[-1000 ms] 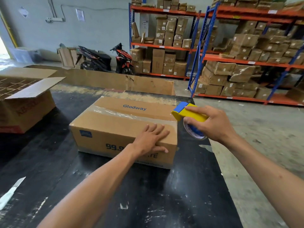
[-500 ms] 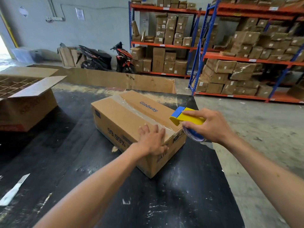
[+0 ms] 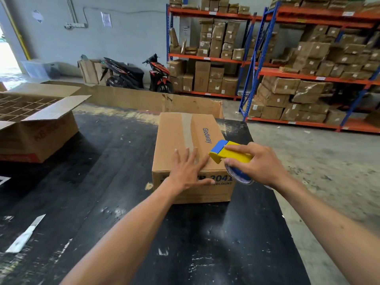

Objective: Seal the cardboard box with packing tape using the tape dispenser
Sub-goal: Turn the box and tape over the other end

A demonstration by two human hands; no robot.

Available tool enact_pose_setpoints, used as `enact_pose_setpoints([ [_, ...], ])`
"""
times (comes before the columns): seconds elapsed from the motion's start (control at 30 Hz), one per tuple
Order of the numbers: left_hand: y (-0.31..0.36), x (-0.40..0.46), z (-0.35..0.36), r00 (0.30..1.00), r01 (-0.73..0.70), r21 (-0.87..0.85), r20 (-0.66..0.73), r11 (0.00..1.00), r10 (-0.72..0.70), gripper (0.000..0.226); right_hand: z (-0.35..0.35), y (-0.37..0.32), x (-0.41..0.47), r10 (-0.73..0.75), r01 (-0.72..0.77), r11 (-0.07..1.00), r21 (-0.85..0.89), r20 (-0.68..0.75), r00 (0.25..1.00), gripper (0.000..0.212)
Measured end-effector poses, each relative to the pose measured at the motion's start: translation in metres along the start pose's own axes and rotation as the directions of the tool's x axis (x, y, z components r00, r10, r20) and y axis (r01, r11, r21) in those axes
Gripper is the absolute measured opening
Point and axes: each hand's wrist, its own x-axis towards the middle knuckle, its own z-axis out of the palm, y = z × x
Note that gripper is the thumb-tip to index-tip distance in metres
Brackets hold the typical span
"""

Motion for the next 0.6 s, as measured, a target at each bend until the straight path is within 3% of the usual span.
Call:
enact_pose_setpoints([
  [0.27, -0.024, 0.007, 0.010, 0.990, -0.133, 0.090, -0.029, 0.987, 0.136, 0.085, -0.001, 0.005, -0.008, 0.011, -0.011, 0.999, -0.039, 0.007, 1.000, 0.041],
  [0.6, -0.028, 0.002, 0.006, 0.986, -0.168, 0.076, -0.013, 0.983, 0.169, 0.087, 0.004, 0.001, -0.009, 0.042, -0.042, 0.999, -0.008, 0.024, 0.999, 0.042],
])
